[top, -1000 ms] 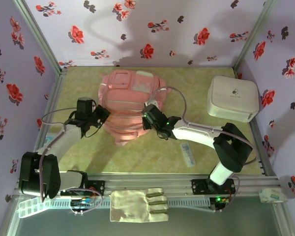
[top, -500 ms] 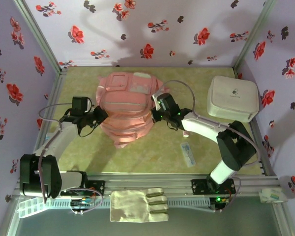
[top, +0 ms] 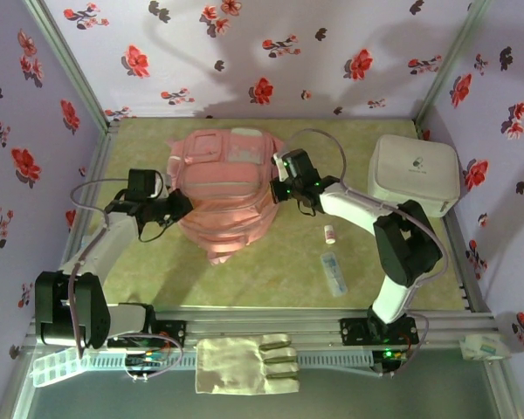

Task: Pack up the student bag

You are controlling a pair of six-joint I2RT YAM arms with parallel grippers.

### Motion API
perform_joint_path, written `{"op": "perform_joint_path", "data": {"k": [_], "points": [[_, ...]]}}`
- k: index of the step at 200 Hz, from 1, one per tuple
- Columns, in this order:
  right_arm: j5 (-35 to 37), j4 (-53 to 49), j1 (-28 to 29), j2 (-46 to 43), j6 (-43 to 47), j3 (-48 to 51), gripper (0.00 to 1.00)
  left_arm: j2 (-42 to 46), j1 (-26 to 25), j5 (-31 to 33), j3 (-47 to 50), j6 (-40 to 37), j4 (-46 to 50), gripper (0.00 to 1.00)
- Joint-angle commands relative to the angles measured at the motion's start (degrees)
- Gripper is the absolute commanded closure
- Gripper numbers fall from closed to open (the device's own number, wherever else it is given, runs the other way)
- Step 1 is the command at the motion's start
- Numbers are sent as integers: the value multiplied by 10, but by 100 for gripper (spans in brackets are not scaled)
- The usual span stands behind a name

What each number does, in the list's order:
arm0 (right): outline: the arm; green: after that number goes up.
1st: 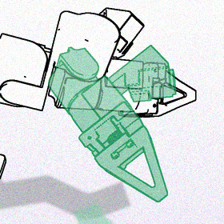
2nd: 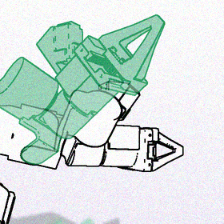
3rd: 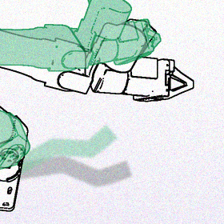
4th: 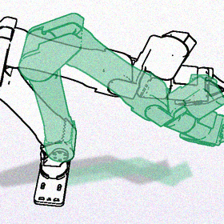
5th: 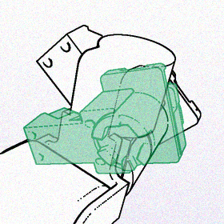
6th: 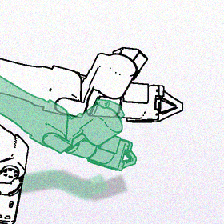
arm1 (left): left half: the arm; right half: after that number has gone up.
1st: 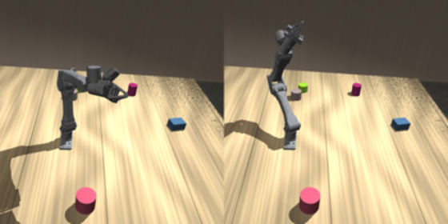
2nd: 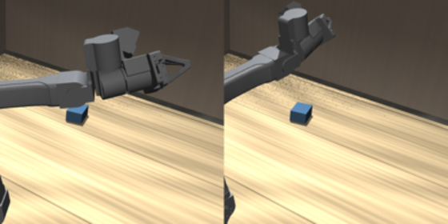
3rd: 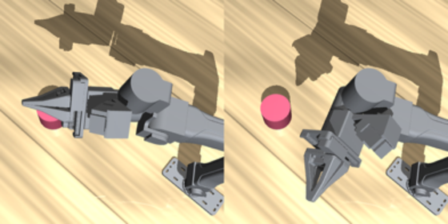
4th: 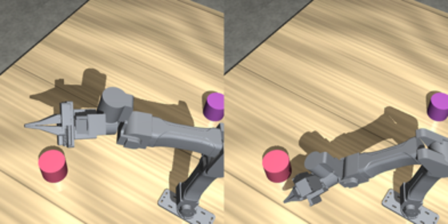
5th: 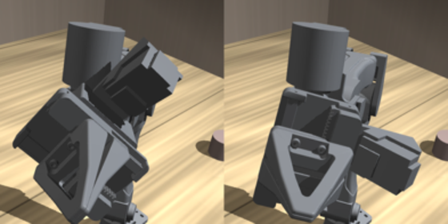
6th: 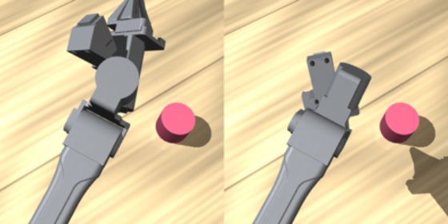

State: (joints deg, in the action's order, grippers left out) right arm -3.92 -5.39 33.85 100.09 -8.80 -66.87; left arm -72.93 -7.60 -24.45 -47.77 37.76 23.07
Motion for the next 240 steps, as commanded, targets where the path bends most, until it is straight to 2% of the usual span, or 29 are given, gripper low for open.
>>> {"op": "perform_joint_path", "data": {"k": [1,29,66,100,119,140,183,224,240], "points": [[23,19,-30,-14,-17,1,99,16,10,20,-25,-58,79,81],[-31,35,-29,-37,-32,25,99,28,-34,47,-61,-105,105,63],[-51,45,-29,-47,-43,40,99,15,-158,139,-101,-168,106,48],[-61,53,-30,-52,-49,45,100,-31,-254,196,-142,-245,85,44],[-65,56,-29,-57,-53,49,100,-63,-290,244,-169,-308,84,44],[-69,60,-30,-61,-55,52,100,-95,-310,263,-194,-397,71,44],[-69,69,-30,-62,-63,57,99,-182,-312,244,-250,-581,80,44],[-66,74,-31,-64,-66,63,99,-246,-311,214,-304,-654,111,45],[-68,78,-32,-66,-65,67,99,-257,-311,223,-309,-668,108,54]]}}
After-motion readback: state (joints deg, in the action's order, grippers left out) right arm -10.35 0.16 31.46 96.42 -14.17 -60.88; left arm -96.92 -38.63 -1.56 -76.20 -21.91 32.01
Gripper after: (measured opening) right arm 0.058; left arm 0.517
